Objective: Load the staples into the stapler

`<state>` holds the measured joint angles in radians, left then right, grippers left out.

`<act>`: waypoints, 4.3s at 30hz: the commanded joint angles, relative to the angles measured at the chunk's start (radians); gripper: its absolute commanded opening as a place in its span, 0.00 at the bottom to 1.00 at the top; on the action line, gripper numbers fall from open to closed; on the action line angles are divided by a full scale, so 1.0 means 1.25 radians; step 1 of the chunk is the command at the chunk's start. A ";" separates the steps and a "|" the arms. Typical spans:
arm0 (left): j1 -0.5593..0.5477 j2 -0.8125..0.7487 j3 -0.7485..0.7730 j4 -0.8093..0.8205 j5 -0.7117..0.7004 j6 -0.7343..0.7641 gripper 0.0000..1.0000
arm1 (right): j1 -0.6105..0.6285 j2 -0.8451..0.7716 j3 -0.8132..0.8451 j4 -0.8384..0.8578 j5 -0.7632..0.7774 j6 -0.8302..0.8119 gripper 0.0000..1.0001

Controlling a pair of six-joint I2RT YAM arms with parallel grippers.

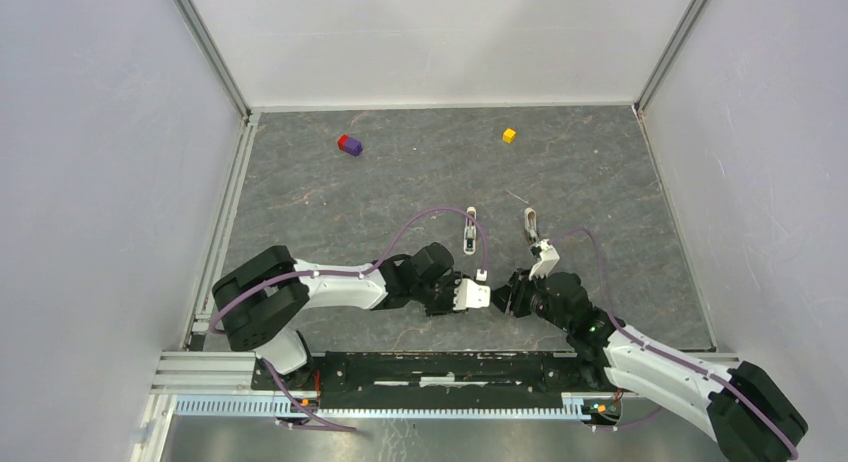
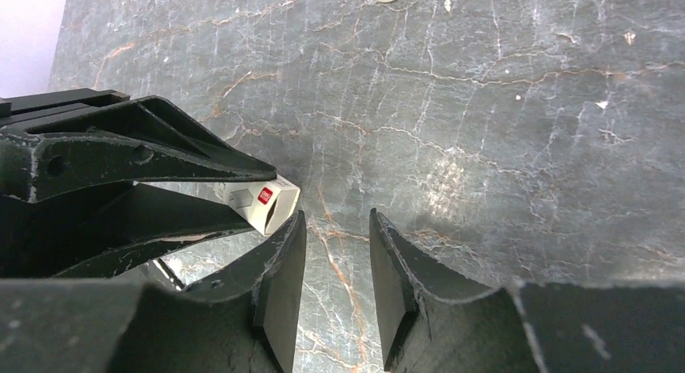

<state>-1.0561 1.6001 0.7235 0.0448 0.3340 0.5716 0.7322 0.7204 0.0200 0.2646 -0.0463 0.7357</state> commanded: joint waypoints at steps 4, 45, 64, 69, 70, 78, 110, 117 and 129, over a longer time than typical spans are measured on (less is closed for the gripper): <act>-0.002 -0.055 -0.044 0.094 -0.048 -0.062 0.39 | -0.001 0.032 -0.056 0.132 -0.045 -0.012 0.44; 0.001 -0.302 -0.180 0.269 -0.064 -0.121 0.42 | -0.025 0.209 -0.096 0.477 -0.211 0.115 0.48; 0.001 -0.298 -0.173 0.273 -0.065 -0.113 0.42 | -0.025 0.268 -0.084 0.525 -0.237 0.130 0.47; 0.001 -0.299 -0.174 0.263 -0.071 -0.107 0.42 | -0.031 0.238 -0.074 0.488 -0.231 0.125 0.47; 0.000 -0.300 -0.174 0.261 -0.071 -0.106 0.42 | -0.033 0.230 -0.073 0.480 -0.229 0.123 0.47; 0.001 -0.310 -0.175 0.240 -0.076 -0.098 0.42 | -0.055 0.169 -0.063 0.407 -0.216 0.108 0.47; 0.000 -0.292 -0.153 0.245 -0.020 -0.083 0.42 | -0.056 0.302 -0.061 0.563 -0.287 0.162 0.47; 0.000 -0.284 -0.153 0.268 -0.014 -0.081 0.42 | -0.056 0.327 -0.066 0.595 -0.298 0.176 0.46; 0.000 -0.288 -0.156 0.279 -0.026 -0.064 0.42 | -0.052 0.353 -0.077 0.634 -0.302 0.198 0.44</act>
<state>-1.0550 1.2499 0.5026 0.3099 0.2749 0.4465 0.6647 1.1584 0.0181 0.9802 -0.4080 0.9661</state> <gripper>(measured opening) 0.426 0.450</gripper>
